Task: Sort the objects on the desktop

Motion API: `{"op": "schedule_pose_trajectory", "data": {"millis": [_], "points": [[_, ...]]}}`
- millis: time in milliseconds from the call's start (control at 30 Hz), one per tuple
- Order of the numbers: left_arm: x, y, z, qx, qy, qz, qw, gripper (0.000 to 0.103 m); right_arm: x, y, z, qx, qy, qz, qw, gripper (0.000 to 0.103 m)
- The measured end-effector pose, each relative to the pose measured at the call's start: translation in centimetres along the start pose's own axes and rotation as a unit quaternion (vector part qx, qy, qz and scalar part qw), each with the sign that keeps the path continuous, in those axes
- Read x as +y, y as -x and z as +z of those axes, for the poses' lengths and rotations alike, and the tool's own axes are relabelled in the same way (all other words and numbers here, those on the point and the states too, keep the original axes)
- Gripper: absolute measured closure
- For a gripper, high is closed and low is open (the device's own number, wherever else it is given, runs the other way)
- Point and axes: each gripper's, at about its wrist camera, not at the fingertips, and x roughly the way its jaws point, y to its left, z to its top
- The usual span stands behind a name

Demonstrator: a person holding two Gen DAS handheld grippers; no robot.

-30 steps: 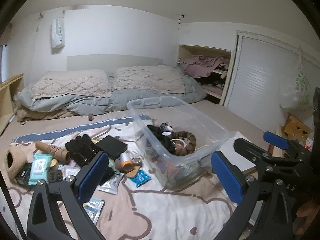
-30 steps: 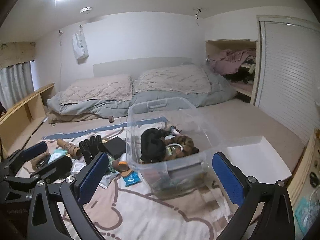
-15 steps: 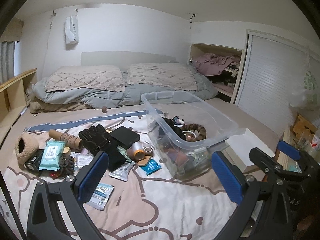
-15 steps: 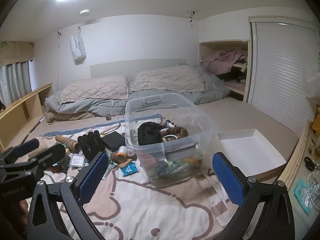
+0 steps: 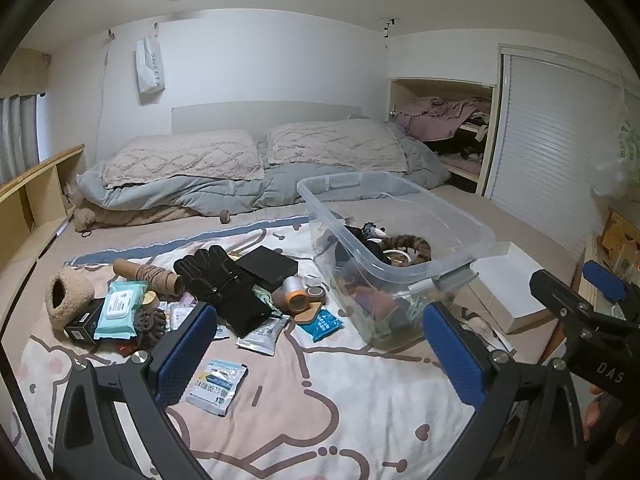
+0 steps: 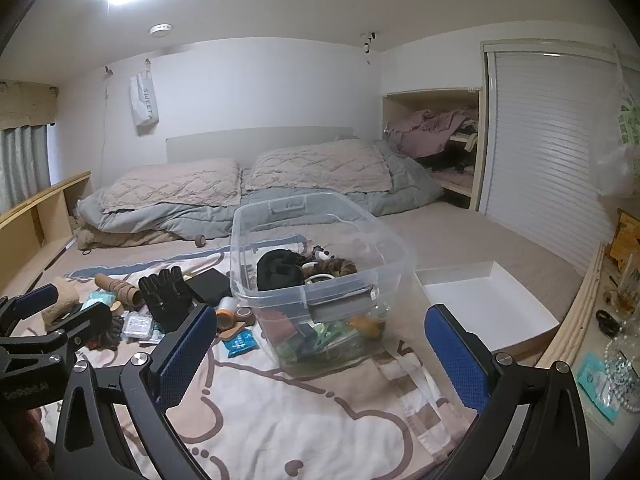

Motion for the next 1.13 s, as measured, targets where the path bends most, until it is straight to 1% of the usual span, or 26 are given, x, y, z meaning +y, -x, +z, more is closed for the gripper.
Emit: {"op": "schedule_pose_trajectory", "data": {"millis": [133,400,1133], "points": [[0.2,-0.3,-0.1,0.002,0.001,0.007,1.0,0.0,0.2,0.0,-0.1,0.0,0.005,0.001,1.0,0.0],[0.2,-0.5,-0.2,0.003,0.0,0.008,1.0,0.0,1.1,0.3,-0.2,-0.004,0.019,-0.004,1.0,0.0],[0.5,-0.3,-0.2,0.0,0.001,0.01,1.0,0.0,1.0,0.2,-0.2,0.002,0.008,0.002,1.0,0.0]]}}
